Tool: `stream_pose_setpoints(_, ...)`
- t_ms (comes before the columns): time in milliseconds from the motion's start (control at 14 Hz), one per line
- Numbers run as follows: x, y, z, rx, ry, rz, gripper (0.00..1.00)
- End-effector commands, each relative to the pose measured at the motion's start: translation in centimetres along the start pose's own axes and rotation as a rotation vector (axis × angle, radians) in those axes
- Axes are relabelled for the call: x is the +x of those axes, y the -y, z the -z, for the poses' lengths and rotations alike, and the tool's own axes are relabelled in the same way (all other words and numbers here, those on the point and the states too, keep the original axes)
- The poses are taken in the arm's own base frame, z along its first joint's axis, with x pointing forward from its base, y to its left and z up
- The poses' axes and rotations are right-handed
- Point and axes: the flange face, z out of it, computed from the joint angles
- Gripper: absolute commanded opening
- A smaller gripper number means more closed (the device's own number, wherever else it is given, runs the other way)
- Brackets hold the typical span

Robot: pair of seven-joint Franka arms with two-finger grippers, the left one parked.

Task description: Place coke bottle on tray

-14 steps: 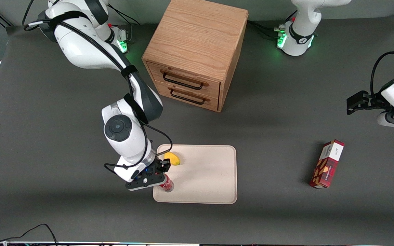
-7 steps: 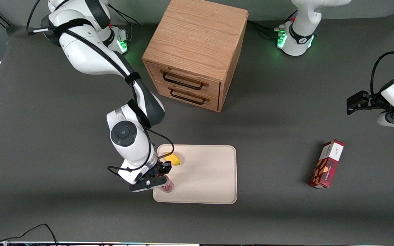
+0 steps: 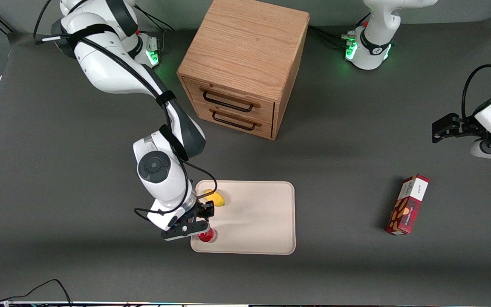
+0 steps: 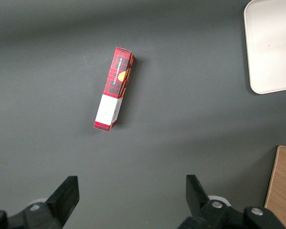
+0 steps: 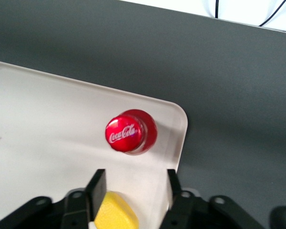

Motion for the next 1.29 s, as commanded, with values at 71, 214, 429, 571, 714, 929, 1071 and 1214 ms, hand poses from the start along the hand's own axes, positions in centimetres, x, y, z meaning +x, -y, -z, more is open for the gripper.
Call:
stream_pose_setpoints(71,0.6,0.3,1.5,-0.004,-0.038,-0.011,1.0)
stream_pose_setpoints(214,1.1,-0.6,4.2,-0.001,-0.057,-0.024,1.0)
stream_pose_setpoints(429,-0.1,-2.3,7.9,-0.029,0.011,-0.041,1.0)
stream_pose_setpoints(571,-2.7,-4.6,12.1,-0.046,0.041,-0.05,1.0)
stream_pose_setpoints(714,-5.8,-8.4,16.8,-0.065,0.058,-0.083,1.0)
stream_pose_setpoints(929,-12.0,-15.0,23.9,-0.106,0.092,-0.121,1.0)
stream_pose_setpoints(1071,-13.6,-18.8,26.6,-0.076,0.131,-0.155,1.0)
stream_pose_setpoints(1214,-15.0,-23.1,29.3,-0.002,0.169,-0.162,1.0)
